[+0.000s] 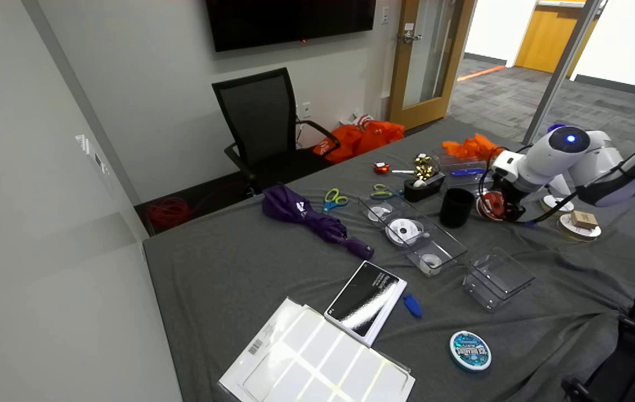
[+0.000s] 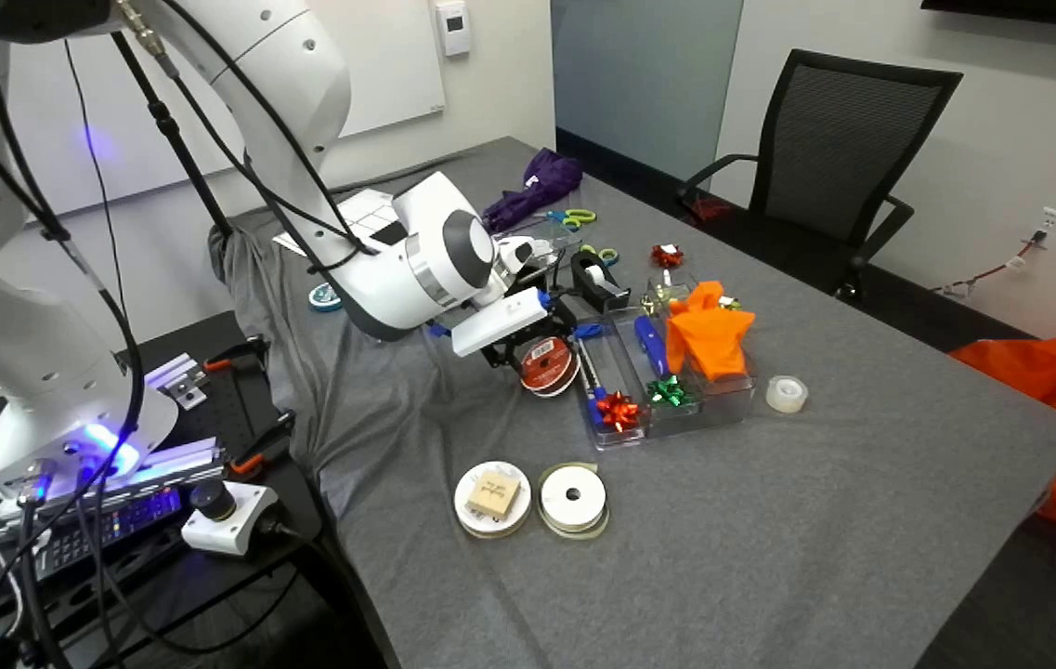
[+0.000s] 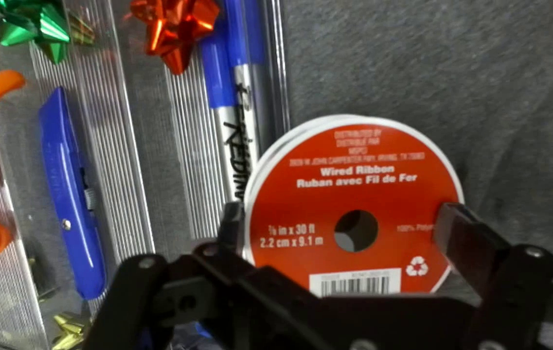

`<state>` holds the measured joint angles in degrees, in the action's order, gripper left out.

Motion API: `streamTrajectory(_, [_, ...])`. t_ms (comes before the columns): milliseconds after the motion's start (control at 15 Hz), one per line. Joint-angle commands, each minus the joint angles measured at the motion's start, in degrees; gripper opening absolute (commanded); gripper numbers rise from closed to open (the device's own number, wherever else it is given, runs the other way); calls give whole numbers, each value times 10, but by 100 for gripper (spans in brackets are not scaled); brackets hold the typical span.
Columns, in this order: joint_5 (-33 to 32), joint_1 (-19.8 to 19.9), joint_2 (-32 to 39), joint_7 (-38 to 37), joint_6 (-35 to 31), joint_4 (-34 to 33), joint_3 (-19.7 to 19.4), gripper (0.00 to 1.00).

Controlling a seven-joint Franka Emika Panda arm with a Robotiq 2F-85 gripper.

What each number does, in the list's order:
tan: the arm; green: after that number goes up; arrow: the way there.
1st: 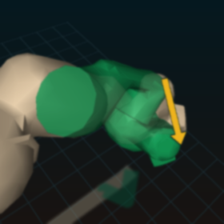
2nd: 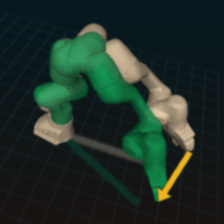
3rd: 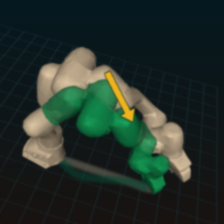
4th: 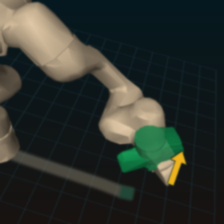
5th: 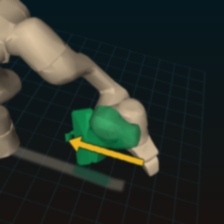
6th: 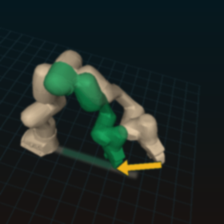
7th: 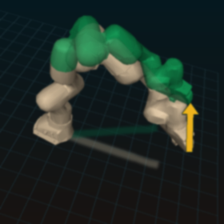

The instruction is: Remove the red ribbon roll from the tray

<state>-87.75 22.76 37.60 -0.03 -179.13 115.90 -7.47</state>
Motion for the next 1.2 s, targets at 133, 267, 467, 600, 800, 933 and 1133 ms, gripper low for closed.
streamTrajectory(133, [52, 7, 1, 113, -46, 43, -12, 100])
streamTrajectory(267, [69, 27, -1, 138, -33, 48, 10, 100])
streamTrajectory(467, [102, 42, -5, 175, -24, 54, 27, 69])
streamTrajectory(600, [121, 55, -14, 199, -21, 62, 40, 59])
streamTrajectory(800, [145, 71, -29, 219, -16, 69, 56, 38])
streamTrajectory(933, [155, 78, -34, 220, -14, 68, 63, 22])
streamTrajectory(1133, [168, 85, -35, 221, -7, 67, 71, 2])
